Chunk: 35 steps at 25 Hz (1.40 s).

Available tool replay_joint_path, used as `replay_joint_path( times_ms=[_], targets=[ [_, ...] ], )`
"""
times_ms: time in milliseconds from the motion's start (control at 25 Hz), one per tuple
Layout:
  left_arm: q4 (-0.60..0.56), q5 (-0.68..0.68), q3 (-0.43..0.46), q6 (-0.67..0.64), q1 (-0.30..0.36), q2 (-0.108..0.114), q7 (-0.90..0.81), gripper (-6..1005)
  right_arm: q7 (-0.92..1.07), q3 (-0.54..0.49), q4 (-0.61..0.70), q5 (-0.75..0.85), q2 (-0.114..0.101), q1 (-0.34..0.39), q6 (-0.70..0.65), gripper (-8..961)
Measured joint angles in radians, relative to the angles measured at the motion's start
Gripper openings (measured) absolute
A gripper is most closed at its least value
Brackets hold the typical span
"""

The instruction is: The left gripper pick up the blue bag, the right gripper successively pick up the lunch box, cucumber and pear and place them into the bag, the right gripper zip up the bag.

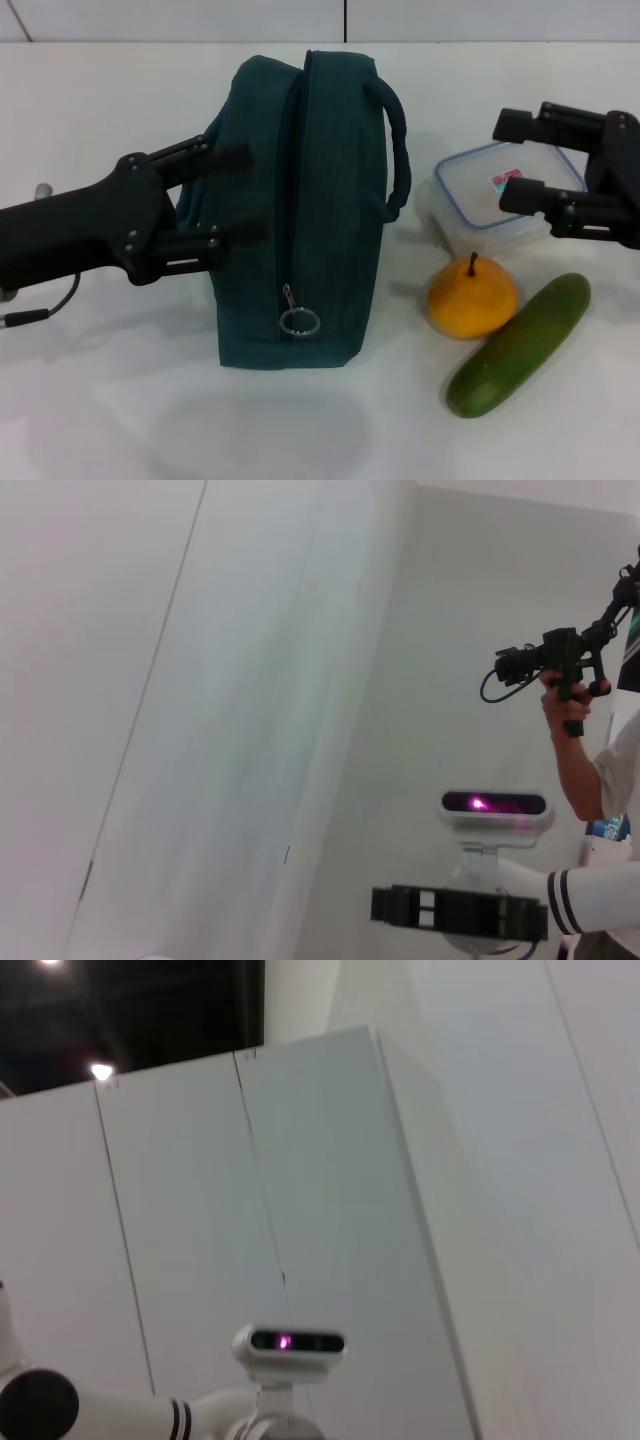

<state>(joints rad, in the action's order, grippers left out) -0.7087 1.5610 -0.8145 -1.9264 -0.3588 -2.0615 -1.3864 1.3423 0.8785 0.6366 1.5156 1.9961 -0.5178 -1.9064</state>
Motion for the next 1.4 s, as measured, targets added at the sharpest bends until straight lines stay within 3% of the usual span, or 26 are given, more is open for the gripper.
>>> replay_joint_path(
  times_ms=[720,840,1160,1400],
  targets=[
    [0.003,-0.003,0.000,0.012,-0.006,0.001,-0.015,884,0.007,0.014,0.000,0.047,-0.009,-0.012,0.050,740],
    [-0.003,-0.003,0.000,0.015,-0.018,0.007,-0.086,883,0.006,0.014,0.000,0.048,-0.008,-0.012,0.050,740],
    [-0.171,0.017,0.000,0.067,-0.078,0.091,-0.503,881,-0.001,0.014,-0.006,0.050,-0.009,-0.004,0.051,740],
    [-0.284,0.234,0.000,0.160,-0.173,0.153,-0.870,880,-0.013,0.014,-0.011,0.053,-0.010,0.006,0.052,740]
  ],
)
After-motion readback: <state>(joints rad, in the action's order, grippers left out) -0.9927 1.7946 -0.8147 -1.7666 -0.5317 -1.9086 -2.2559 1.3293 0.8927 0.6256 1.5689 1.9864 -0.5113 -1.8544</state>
